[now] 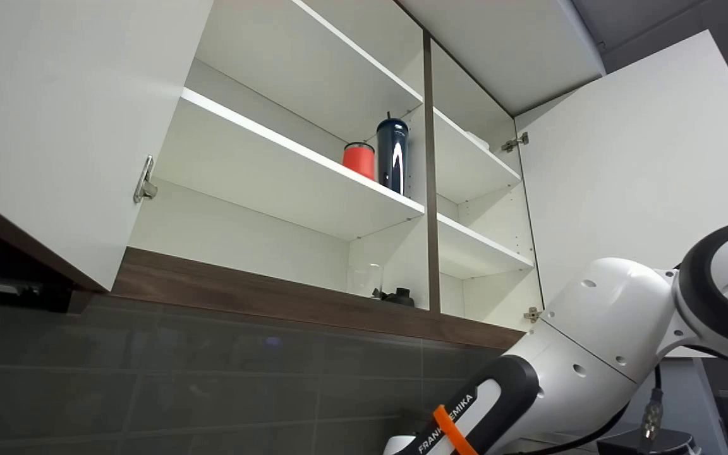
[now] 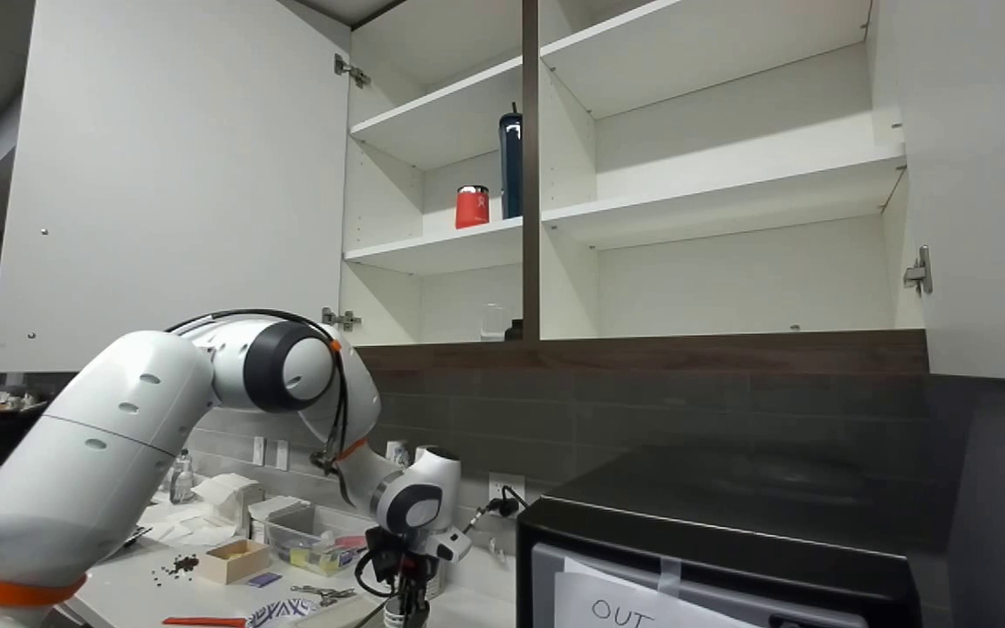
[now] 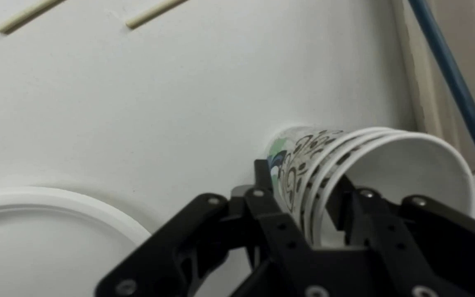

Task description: Move three cups to the left side of the open cabinet

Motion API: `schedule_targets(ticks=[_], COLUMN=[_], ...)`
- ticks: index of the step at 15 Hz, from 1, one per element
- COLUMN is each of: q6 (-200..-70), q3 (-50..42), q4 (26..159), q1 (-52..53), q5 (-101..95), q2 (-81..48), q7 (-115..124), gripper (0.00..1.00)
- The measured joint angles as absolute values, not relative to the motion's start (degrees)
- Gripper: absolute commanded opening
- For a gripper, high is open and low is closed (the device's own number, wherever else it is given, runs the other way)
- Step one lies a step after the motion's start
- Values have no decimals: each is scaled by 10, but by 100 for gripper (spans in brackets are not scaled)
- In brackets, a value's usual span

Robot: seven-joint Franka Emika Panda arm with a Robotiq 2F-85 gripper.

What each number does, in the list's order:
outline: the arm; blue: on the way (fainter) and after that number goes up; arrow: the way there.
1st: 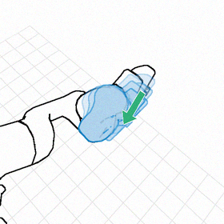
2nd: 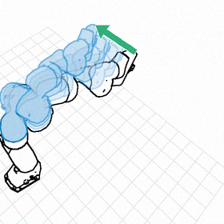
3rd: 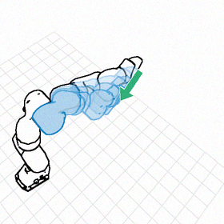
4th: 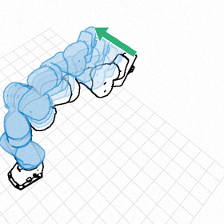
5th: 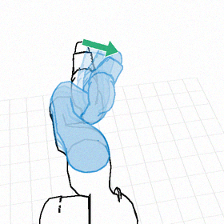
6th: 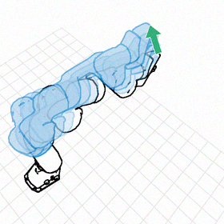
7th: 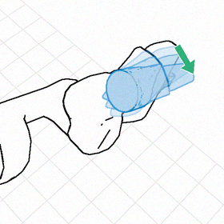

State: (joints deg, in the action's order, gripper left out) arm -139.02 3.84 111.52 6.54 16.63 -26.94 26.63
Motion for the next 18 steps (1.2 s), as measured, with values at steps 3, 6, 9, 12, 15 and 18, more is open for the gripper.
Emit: schedule_targets(ticks=[3,6,9,12,15,18], q6=[-1388,-1374,-1362,-1353,-1332,-1311], q3=[38,38,37,35,31,31], q4=[1108,1100,1095,1096,1103,1130], q1=[66,64,61,58,58,59], q5=[168,173,180,193,195,195], q2=[-263,-256,-247,-228,-191,-127], q7=[273,279,281,281,282,281], gripper=[0,1,1,1,1,1])
